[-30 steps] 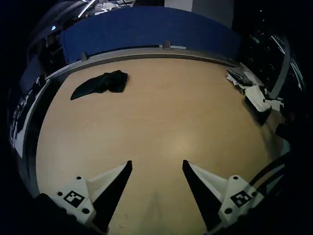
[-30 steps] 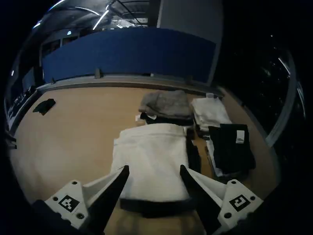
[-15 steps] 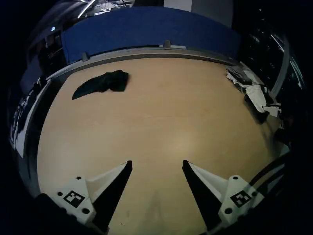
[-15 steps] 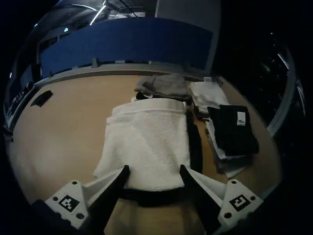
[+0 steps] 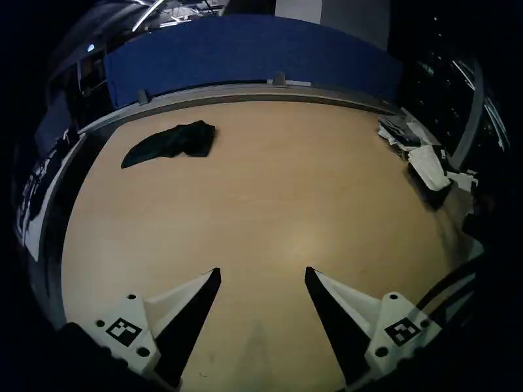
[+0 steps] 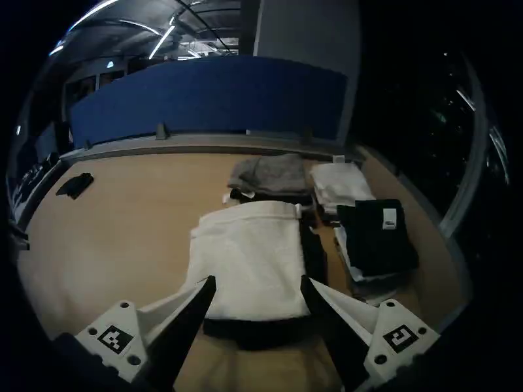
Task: Fold towel
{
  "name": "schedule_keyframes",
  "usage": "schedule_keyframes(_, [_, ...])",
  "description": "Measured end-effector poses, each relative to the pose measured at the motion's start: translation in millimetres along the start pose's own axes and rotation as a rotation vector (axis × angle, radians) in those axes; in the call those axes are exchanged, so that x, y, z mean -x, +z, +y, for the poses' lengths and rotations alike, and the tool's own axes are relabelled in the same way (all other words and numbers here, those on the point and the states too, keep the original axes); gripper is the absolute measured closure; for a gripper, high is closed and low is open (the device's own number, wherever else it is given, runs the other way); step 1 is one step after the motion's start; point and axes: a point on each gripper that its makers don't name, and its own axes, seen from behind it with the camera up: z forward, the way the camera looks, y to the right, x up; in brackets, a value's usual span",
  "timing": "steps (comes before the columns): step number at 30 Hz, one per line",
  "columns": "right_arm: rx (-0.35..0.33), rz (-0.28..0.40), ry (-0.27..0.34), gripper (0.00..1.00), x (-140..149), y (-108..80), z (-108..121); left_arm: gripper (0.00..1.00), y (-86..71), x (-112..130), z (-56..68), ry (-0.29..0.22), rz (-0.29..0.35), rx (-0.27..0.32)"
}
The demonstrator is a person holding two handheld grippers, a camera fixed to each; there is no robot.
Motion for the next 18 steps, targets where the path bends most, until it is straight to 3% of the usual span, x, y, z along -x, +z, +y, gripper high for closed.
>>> schedule_keyframes(9, [-0.014, 0.045, 0.003, 0.00, -12, -11.6, -9, 0.05, -3.0, -6, -1.5, -0.003, 0.021, -0.001])
schedule_keyframes(18, [-0.049, 0.155, 0.010, 0.00, -39, -29.6, -35, 0.05, -3.7, -15, -4.6, -0.034, 0.072, -0.005])
